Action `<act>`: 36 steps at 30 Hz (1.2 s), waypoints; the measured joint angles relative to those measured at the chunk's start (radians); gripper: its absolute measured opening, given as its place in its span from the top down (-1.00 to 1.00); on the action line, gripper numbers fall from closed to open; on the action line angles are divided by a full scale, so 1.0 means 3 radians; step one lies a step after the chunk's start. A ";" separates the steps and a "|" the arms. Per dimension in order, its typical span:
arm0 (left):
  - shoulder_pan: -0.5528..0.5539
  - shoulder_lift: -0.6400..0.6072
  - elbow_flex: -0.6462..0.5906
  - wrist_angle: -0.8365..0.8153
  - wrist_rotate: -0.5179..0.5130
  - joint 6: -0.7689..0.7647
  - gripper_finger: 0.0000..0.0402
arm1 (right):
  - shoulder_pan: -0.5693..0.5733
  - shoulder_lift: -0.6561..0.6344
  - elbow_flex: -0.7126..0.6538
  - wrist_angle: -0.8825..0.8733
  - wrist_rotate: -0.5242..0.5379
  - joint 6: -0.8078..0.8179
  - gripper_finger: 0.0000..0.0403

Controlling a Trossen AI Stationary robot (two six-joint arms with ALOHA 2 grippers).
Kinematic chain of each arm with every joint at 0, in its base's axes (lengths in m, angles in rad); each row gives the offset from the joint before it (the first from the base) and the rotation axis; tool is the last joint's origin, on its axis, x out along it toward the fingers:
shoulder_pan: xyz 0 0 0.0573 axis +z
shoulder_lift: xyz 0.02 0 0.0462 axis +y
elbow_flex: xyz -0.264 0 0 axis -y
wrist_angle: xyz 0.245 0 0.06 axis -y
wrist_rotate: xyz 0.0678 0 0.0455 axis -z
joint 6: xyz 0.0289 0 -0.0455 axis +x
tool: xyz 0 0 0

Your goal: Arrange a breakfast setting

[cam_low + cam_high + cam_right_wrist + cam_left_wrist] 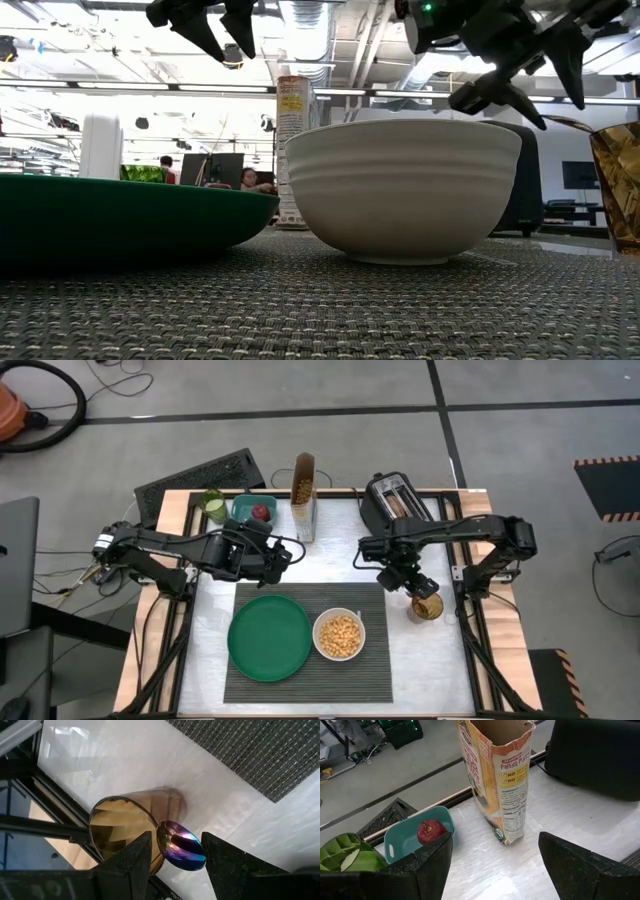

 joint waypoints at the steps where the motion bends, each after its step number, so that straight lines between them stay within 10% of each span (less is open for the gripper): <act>1: 0.0000 0.0000 0.0000 0.0000 0.0000 0.0000 -0.40 | 0.0000 0.0001 0.0000 -0.0008 0.0000 0.0034 0.02; 36: 0.0001 0.0001 -0.0256 0.0055 0.0024 -0.0128 -0.40 | 0.0230 -0.0230 0.0226 0.0179 0.0078 0.0236 0.23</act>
